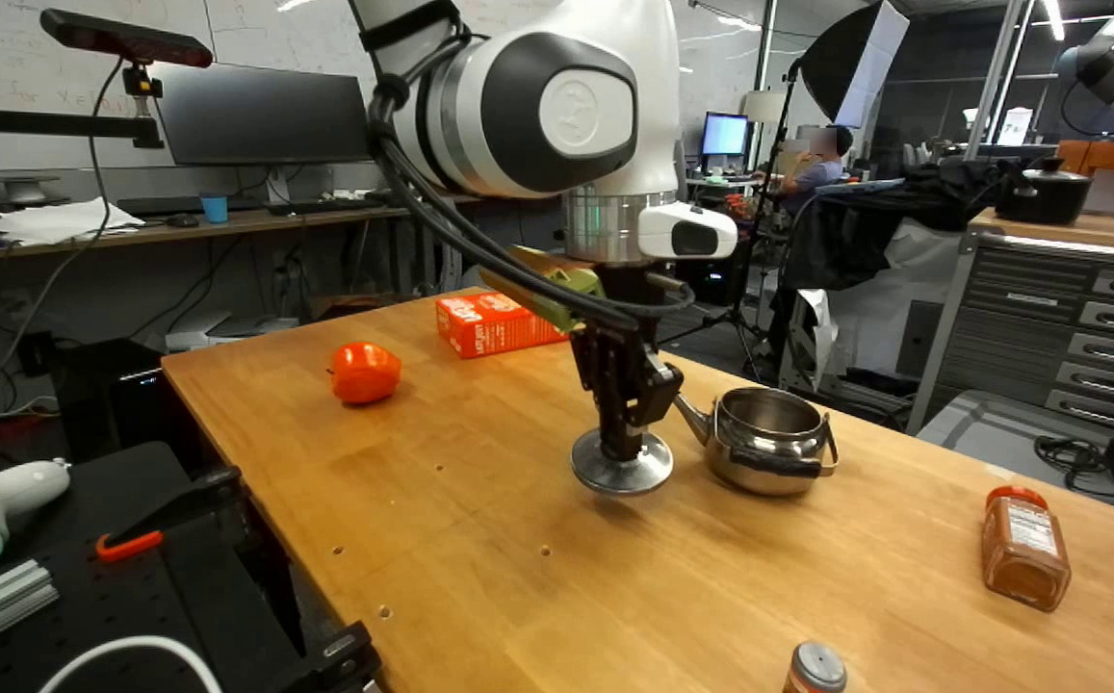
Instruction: Place the lid on the teapot
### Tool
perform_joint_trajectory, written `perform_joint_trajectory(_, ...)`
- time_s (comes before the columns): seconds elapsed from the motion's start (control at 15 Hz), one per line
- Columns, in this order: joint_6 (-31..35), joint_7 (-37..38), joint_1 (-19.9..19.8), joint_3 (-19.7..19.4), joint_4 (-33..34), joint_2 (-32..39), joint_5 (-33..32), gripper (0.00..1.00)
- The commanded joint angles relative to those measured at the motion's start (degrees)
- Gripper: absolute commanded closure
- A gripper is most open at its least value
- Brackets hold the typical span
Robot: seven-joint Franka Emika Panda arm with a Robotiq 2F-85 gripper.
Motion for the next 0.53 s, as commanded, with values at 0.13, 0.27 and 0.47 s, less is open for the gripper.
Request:
perform_joint_trajectory(0.13, -4.3, -2.0, -1.5, 0.2, 0.1, -6.8, 1.7, 0.93)
perform_joint_trajectory(0.27, -7.5, -1.0, -1.4, 0.0, 2.2, -7.5, 1.0, 0.92)
perform_joint_trajectory(0.47, -13.0, 0.2, -1.4, 0.1, 5.9, -7.5, 0.7, 0.91)
